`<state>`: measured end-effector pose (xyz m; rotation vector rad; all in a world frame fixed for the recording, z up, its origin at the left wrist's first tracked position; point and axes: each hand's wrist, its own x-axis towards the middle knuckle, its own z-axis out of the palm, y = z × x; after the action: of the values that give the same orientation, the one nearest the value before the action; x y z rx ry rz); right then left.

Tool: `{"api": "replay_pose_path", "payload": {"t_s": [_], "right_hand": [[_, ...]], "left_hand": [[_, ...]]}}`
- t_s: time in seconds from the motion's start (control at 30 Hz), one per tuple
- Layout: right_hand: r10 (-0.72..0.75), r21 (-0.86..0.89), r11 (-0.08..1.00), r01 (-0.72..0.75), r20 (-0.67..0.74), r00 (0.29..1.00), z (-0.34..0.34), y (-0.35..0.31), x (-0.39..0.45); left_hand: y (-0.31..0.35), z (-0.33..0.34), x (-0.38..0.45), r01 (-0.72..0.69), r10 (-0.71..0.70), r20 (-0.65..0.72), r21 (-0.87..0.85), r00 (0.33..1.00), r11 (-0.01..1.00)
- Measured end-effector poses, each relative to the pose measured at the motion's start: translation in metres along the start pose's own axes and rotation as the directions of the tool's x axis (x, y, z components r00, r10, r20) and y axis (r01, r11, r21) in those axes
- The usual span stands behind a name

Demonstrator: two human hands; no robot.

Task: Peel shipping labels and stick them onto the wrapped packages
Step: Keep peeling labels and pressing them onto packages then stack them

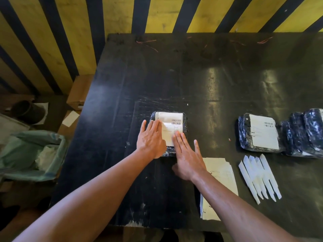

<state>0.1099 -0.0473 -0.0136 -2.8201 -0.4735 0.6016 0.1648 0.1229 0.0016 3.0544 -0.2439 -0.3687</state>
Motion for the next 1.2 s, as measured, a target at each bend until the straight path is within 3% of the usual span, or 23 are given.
{"api": "replay_pose_path", "payload": {"t_s": [0.1, 0.2, 0.27, 0.5, 0.6, 0.67, 0.73, 0.83, 0.9, 1.0, 1.2], "right_hand": [[0.007, 0.016, 1.0, -0.007, 0.01, 1.0, 0.0, 0.0, -0.004], [-0.003, -0.004, 1.0, 0.003, 0.012, 1.0, 0.001, 0.0, -0.005], [0.0, 0.0, 1.0, 0.0, 0.01, 1.0, -0.002, 0.0, -0.004], [0.008, 0.032, 0.999, -0.008, -0.012, 1.0, 0.003, 0.0, -0.004], [0.011, 0.05, 0.999, -0.012, 0.017, 1.0, -0.003, -0.002, -0.003], [-0.015, 0.115, 0.993, 0.014, 0.011, 1.0, -0.008, 0.001, -0.002], [-0.029, 0.314, 0.947, 0.061, -0.105, 0.994, -0.014, 0.008, -0.002], [0.274, 0.601, 0.799, -0.013, -0.345, 0.898, -0.013, 0.015, 0.002], [0.499, 0.736, 0.653, -0.179, -0.24, 0.833, -0.013, 0.019, 0.015], [0.568, 0.799, 0.442, -0.408, 0.103, 0.816, -0.018, 0.018, 0.04], [0.566, 0.84, 0.365, -0.402, 0.143, 0.812, -0.03, 0.022, 0.058]], "left_hand": [[0.005, -0.007, 0.006, -0.005, -0.002, -0.08, -0.09, 0.997, 0.996], [0.013, 0.0, 0.011, -0.17, 0.171, -0.001, -0.102, 0.985, 0.98], [0.013, 0.005, 0.018, -0.187, 0.193, 0.072, -0.089, 0.978, 0.978], [-0.013, -0.015, 0.071, 0.023, -0.014, 0.196, -0.047, 0.98, 0.999], [-0.02, -0.025, 0.086, 0.14, -0.084, 0.299, -0.172, 0.951, 0.975], [-0.023, -0.028, 0.08, 0.253, -0.14, 0.317, -0.349, 0.938, 0.902], [-0.027, -0.024, 0.065, 0.367, -0.261, 0.272, -0.49, 0.926, 0.791], [-0.039, -0.007, 0.036, 0.471, -0.403, 0.259, -0.621, 0.878, 0.626], [-0.044, 0.007, 0.016, 0.518, -0.413, 0.336, -0.697, 0.847, 0.496], [-0.045, 0.023, -0.007, 0.538, -0.373, 0.411, -0.763, 0.832, 0.358], [-0.035, 0.015, -0.002, 0.513, -0.396, 0.394, -0.817, 0.829, 0.261]]}}
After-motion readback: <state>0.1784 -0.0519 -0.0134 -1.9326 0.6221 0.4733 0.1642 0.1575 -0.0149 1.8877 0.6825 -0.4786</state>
